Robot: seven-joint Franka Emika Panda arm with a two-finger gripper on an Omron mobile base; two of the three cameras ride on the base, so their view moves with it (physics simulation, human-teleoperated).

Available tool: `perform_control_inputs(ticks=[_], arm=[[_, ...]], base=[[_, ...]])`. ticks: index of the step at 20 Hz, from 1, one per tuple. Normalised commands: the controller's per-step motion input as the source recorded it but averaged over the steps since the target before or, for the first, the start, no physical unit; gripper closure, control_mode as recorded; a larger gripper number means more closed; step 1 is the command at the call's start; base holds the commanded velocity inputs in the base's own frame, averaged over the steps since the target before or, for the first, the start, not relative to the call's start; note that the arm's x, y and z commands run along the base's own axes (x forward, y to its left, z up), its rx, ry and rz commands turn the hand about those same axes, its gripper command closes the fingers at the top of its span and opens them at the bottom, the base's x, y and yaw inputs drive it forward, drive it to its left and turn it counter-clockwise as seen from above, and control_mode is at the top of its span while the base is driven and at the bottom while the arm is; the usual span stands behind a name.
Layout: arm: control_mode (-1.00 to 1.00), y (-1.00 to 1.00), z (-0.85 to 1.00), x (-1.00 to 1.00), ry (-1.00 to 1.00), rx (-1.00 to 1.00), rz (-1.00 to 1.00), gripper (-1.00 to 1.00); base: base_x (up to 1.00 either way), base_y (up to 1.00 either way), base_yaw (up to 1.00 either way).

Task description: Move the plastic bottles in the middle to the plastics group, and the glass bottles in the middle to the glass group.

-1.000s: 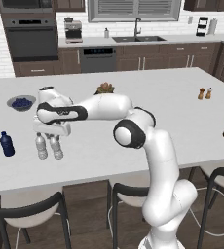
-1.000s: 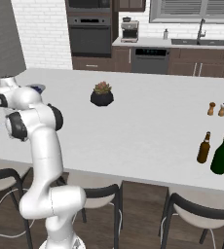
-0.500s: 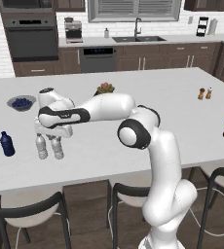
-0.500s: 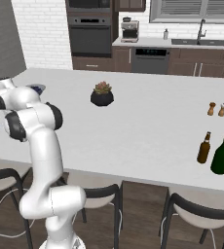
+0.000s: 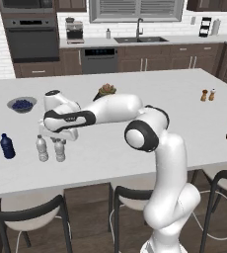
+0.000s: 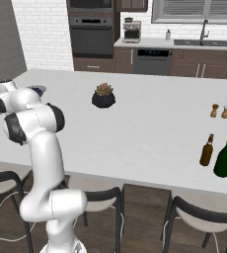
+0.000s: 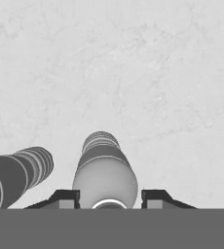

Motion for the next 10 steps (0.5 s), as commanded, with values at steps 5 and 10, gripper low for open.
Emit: perform_control_inputs(ticks=[5,10], arm=[[-1.00,-0.07,-0.02,0.03,-0.01,0.00,0.00,-1.00],[-1.00,-0.01,0.00,0.09,0.00,0.00,0.00,-1.00]], base=[[0.00,0.00,0.00],[0.00,0.00,0.00]])
